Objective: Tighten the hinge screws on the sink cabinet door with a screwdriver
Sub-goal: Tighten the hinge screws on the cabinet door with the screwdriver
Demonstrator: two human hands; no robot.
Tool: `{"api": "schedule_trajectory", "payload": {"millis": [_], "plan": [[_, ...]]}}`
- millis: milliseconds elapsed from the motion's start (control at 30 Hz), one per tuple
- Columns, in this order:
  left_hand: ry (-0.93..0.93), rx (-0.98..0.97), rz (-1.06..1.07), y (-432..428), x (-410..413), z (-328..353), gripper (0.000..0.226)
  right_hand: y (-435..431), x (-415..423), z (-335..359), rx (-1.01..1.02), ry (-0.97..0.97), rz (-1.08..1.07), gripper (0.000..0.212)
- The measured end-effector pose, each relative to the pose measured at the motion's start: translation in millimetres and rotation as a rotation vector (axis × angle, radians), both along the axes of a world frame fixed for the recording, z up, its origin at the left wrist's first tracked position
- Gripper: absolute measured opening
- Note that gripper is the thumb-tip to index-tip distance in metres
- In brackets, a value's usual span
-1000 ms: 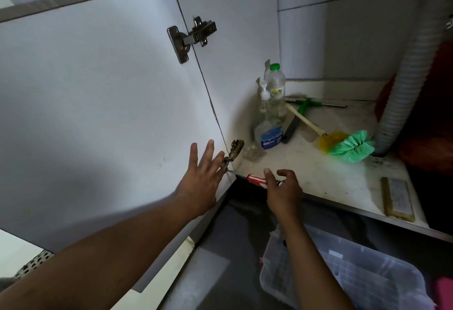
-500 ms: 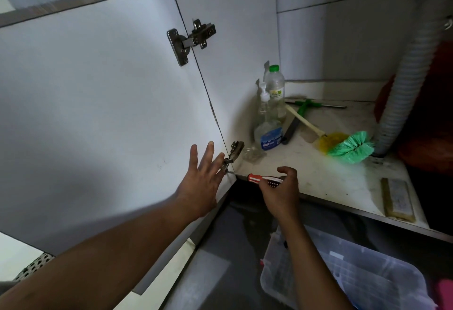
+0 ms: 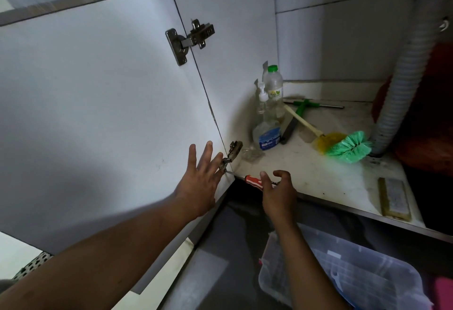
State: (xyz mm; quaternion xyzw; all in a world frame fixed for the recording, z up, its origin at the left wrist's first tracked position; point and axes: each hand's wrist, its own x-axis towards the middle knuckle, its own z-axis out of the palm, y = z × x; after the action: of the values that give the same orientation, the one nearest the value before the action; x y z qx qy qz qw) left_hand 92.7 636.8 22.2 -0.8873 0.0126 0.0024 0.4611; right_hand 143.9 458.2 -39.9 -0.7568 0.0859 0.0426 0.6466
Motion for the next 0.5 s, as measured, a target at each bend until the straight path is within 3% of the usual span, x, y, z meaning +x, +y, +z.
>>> {"api": "schedule_trajectory", "payload": {"millis": [167, 367, 500], "plan": [[0.000, 0.001, 0.000, 2, 0, -2, 0.099, -6, 3, -3, 0.114, -0.014, 0.093, 0.064], [-0.003, 0.003, -0.005, 2, 1, -1, 0.099, 3, -3, -2, 0.010, -0.055, -0.031, 0.042], [-0.001, 0.004, -0.006, 1, 1, -2, 0.100, -5, 1, -5, 0.116, -0.050, 0.040, 0.057]]}}
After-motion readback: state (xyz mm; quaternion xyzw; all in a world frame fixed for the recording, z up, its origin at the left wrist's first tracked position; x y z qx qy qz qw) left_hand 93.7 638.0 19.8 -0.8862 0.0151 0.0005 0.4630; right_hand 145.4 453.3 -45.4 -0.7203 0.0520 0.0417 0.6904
